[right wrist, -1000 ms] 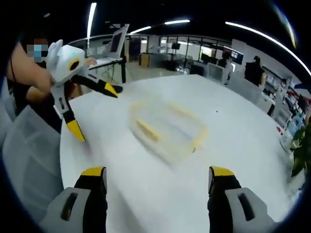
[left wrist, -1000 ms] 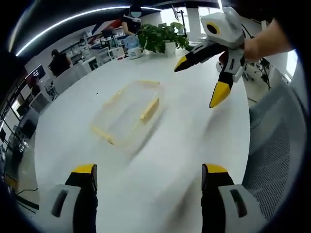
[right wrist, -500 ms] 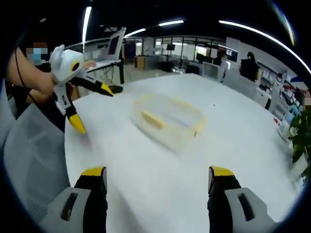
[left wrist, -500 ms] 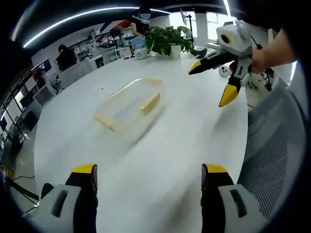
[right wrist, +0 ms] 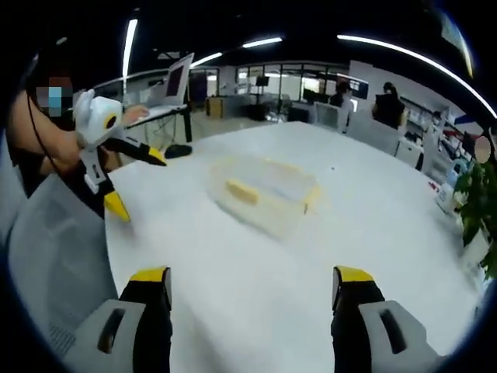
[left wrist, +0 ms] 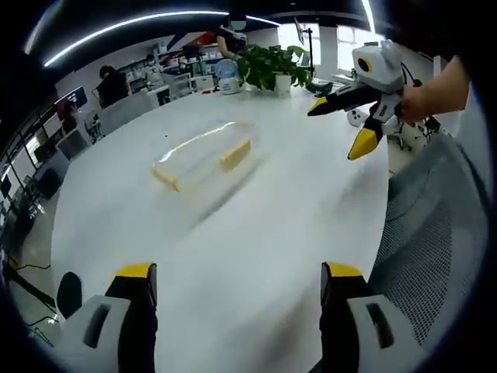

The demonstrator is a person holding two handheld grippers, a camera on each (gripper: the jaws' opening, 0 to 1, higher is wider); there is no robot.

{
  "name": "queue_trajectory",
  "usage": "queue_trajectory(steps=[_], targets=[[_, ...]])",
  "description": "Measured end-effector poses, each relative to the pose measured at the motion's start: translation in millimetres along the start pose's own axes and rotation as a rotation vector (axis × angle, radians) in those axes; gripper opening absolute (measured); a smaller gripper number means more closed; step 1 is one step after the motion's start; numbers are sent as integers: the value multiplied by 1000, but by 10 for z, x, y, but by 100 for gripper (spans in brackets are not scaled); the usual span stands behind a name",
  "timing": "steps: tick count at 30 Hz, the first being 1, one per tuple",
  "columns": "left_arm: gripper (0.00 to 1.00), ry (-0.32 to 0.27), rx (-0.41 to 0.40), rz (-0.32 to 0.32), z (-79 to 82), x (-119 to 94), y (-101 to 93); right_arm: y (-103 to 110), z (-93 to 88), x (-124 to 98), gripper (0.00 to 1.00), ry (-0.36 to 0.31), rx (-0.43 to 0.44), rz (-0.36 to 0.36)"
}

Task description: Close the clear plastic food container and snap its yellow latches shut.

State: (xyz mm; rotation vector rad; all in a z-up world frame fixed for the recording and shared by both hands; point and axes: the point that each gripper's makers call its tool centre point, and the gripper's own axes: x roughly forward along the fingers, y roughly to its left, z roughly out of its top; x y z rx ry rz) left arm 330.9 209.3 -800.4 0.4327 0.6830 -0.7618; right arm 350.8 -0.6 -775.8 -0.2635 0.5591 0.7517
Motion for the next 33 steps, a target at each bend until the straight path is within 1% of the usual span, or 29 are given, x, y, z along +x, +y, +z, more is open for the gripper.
queue_trajectory(steps=[1, 3, 4, 9, 16, 19, 25, 28, 33], targets=[[89, 8, 7, -3, -28, 1, -13, 7, -11, -16, 86, -1, -2, -1], [89, 7, 10, -4, -33, -8, -16, 2, -36, -36, 86, 2, -4, -5], [89, 2, -8, -4, -29, -15, -12, -5, -54, -55, 86, 5, 2, -8], [89, -21, -36, 14, -5, -59, 11, 2, -87, -126, 86, -4, 8, -15], [89, -35, -54, 15, -39, -97, -68, 47, -168, -192, 86, -2, 17, -21], [88, -32, -64, 12, -66, -98, -102, 44, -179, -206, 86, -4, 21, -24], [88, -46, -96, 13, -81, -103, -152, 38, -220, -246, 86, -9, 33, -35], [88, -37, -92, 14, -94, -112, -149, 37, -254, -265, 86, -9, 42, -39], [88, -44, -109, 24, -115, -150, -102, 32, -265, -306, 86, -18, 59, -50]])
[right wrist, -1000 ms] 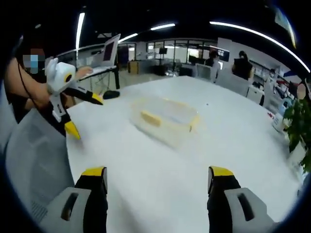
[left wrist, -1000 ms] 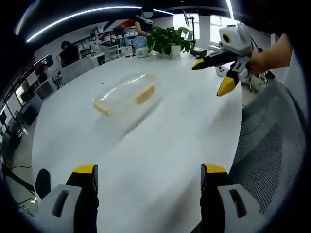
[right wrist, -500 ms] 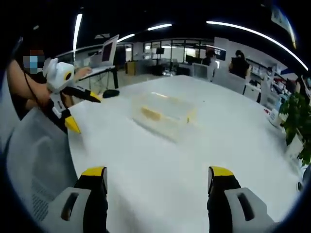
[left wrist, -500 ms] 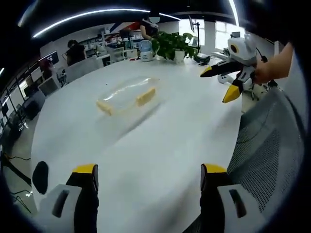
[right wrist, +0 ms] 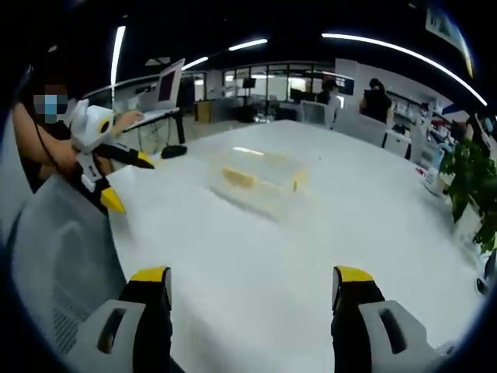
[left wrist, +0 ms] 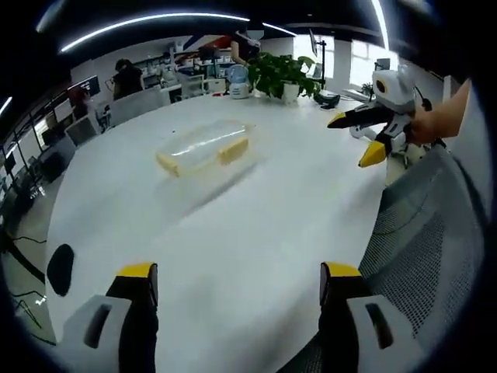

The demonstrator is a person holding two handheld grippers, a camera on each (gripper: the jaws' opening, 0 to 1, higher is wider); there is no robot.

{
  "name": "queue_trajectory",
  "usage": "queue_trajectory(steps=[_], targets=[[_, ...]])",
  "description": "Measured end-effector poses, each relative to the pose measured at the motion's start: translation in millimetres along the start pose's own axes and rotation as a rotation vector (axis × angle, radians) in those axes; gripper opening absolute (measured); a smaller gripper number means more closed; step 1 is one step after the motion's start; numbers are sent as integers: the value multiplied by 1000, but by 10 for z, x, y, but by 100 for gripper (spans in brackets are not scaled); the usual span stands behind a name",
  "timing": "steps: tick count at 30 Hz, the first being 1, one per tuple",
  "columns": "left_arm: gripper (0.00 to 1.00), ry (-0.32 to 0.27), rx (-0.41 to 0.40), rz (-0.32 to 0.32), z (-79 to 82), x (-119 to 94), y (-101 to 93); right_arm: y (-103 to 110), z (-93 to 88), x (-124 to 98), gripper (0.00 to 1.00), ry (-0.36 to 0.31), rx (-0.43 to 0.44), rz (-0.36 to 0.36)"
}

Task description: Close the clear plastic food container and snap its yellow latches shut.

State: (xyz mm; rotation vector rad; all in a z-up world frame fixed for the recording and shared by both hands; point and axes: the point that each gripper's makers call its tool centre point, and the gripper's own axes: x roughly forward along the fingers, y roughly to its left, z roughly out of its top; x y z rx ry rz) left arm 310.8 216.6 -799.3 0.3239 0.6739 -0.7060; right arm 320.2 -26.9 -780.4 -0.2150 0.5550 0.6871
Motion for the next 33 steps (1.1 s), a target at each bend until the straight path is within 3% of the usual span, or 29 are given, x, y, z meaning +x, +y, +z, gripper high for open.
queue_trajectory(steps=[33], targets=[[88, -51, -44, 0, 21, -63, 29, 61, -68, -23, 86, -9, 21, -12]])
